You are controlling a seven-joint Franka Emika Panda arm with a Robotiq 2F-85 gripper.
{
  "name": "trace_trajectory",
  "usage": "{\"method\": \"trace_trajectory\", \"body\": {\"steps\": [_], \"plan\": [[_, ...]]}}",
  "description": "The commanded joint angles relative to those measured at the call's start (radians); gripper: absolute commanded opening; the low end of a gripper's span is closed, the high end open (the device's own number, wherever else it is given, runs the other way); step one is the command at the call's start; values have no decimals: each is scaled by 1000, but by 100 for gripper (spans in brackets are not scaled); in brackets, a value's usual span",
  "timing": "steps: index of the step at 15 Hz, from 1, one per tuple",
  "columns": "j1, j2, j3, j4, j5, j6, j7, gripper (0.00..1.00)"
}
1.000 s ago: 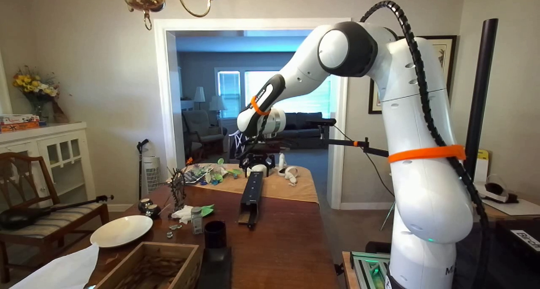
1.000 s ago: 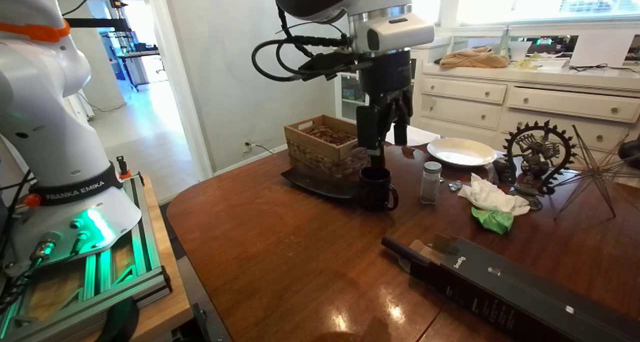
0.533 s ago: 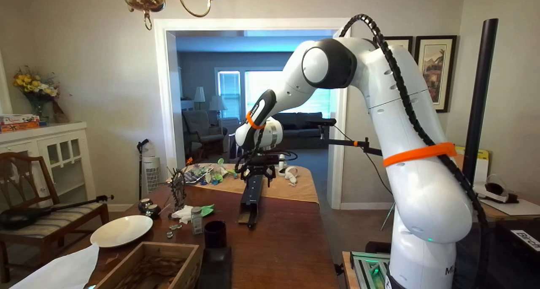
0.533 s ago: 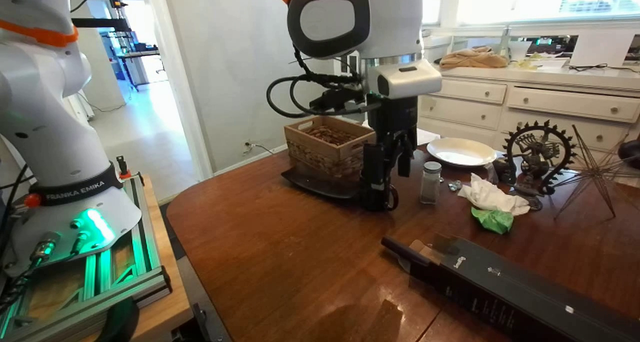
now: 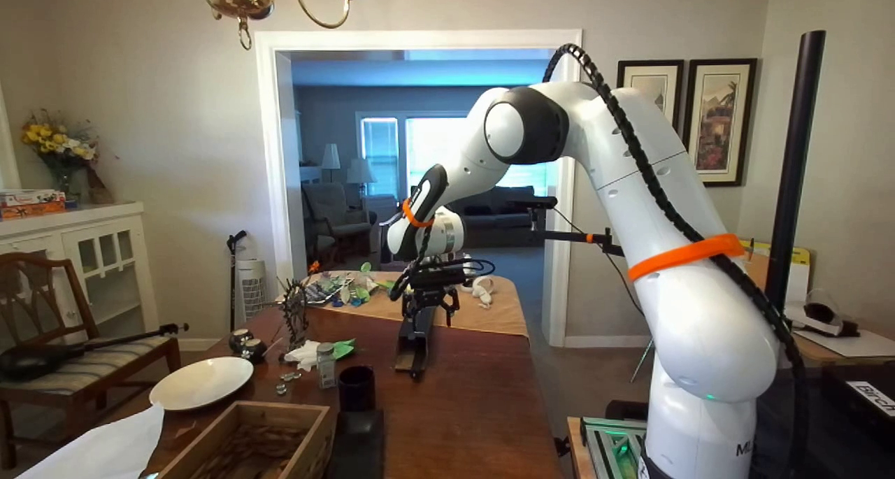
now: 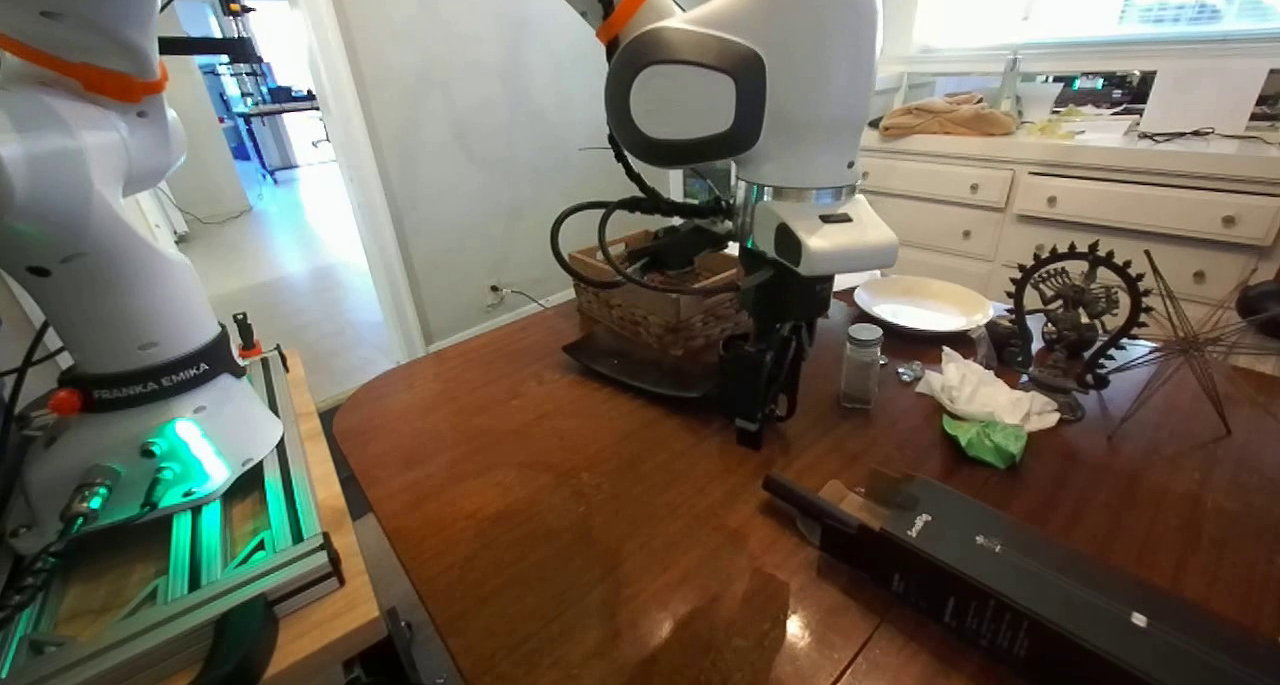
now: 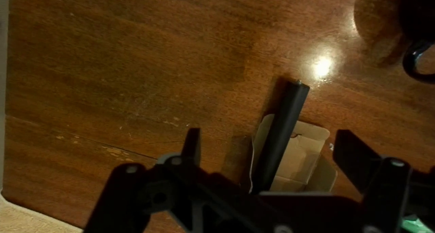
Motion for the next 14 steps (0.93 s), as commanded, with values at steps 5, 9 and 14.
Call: {"method": "trace_trajectory", "body": {"steps": [5,9,14], "plan": [[-35,74,31,2,108,182,-11,100],[-59,96,48,11,165,201,-12,100],[-39,84,25,2,130,179,-2,100]]}}
